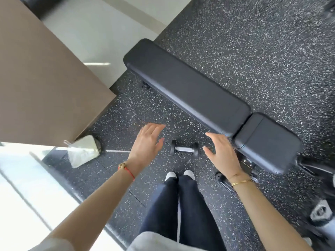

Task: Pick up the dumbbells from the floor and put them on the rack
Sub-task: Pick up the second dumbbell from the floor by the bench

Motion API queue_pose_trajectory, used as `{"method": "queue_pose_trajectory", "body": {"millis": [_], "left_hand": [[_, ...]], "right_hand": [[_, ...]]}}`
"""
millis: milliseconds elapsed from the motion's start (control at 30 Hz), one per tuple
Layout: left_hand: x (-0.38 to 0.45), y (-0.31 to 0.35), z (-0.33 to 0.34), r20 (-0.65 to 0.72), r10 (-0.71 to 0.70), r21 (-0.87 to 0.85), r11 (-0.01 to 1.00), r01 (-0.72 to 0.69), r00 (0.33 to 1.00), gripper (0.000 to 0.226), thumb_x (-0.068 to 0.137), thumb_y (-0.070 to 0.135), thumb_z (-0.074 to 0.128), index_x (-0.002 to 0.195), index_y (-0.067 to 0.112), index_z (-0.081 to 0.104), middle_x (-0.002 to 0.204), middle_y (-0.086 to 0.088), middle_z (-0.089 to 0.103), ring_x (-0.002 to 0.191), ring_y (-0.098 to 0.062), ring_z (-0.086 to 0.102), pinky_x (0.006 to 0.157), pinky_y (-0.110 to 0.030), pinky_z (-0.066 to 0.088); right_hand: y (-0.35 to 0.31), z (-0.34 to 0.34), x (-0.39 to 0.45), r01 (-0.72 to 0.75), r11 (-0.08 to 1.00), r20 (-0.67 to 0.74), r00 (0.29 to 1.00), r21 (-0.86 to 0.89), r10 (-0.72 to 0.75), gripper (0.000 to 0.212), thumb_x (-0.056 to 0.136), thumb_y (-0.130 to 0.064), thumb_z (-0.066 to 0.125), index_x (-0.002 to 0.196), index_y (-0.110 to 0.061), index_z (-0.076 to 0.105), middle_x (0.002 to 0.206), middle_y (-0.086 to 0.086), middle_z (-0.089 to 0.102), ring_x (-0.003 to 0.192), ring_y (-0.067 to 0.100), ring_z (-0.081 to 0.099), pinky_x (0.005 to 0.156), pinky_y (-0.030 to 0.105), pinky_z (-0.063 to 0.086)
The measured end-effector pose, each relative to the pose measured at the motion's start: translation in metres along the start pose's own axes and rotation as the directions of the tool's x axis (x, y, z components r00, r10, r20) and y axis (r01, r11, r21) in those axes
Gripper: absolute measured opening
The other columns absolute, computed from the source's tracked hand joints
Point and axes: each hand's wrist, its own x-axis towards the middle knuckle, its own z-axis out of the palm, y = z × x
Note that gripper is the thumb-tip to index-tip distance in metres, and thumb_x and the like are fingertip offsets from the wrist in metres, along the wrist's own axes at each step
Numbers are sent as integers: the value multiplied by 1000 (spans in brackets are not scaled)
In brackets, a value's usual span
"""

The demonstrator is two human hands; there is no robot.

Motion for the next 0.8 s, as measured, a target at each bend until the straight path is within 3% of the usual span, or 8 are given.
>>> {"method": "queue_pose_trajectory", "body": {"millis": [200,467,633,800], "left_hand": [[66,-49,164,91,29,-25,999,-26,995,48,91,20,61,137,9,52,130,-7,59,125,-25,51,111,-37,39],[116,-125,403,317,-6,60,998,-14,948,60,93,29,58,146,12,37,141,-7,49,132,-24,43,117,-33,27],[130,-152,510,380,65,139,982,-126,923,53,93,29,56,142,13,44,138,-5,53,131,-23,45,118,-35,27],[137,-159,576,470,101,312,910,-272,877,38,89,31,57,123,14,58,122,-5,60,117,-24,54,108,-35,33]], "right_hand": [[73,136,74,-5,999,131,991,-36,9,53,90,-26,63,137,-11,47,135,6,55,128,20,50,109,30,37],[173,348,152,36,996,287,958,-85,-11,60,91,-28,61,143,-9,38,141,5,50,132,19,45,112,30,37],[215,453,185,71,992,379,925,-101,-28,60,87,-23,67,138,-6,40,133,9,52,124,23,50,108,31,41],[238,527,206,83,980,485,874,-181,16,59,82,-23,72,132,-4,46,129,11,55,118,23,55,105,31,43]]}}
